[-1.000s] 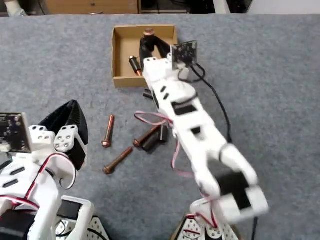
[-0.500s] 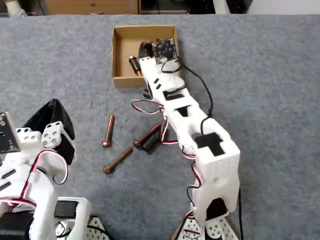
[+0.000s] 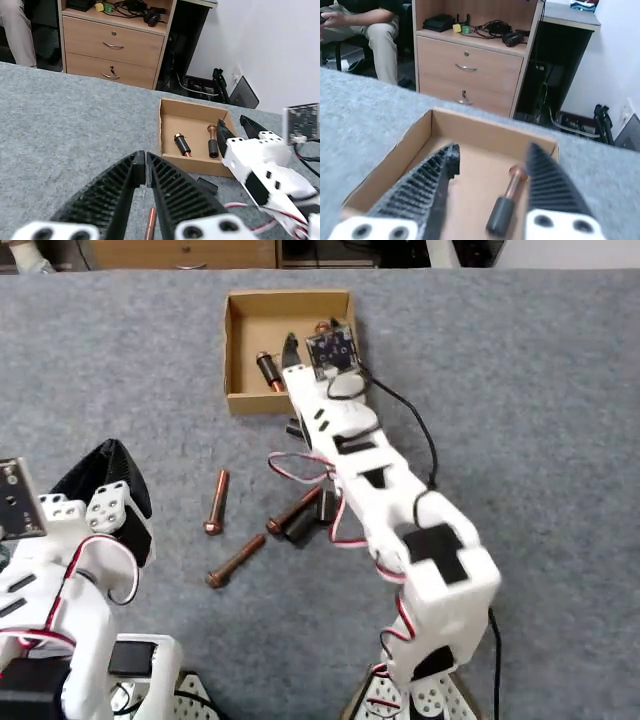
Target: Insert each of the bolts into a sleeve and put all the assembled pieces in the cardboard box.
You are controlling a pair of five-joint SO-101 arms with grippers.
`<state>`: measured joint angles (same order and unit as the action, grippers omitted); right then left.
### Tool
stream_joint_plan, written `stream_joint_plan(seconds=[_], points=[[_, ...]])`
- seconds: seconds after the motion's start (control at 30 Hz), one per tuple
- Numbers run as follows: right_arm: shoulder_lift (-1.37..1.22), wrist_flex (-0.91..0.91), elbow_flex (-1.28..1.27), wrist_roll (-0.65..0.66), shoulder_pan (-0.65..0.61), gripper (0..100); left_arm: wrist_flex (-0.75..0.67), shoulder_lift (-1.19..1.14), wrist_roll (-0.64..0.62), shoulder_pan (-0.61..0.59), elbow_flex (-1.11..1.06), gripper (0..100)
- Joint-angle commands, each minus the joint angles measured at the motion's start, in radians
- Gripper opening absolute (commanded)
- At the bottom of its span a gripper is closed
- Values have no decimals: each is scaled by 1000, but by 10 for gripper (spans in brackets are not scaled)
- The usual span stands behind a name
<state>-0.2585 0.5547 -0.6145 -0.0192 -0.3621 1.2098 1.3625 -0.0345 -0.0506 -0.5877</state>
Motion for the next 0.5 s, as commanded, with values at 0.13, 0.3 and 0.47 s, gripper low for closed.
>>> stream_joint_plan(seconds=[0.13,0.3,0.47], points=[[545,17,-452,3,-22,49,3,1,12,-14,-2,19],[917,-101,-682,2,-41,218,8,1,12,-15,-2,19],[1219,-617,-647,-118,-64,235,52,1,14,-14,-44,19]])
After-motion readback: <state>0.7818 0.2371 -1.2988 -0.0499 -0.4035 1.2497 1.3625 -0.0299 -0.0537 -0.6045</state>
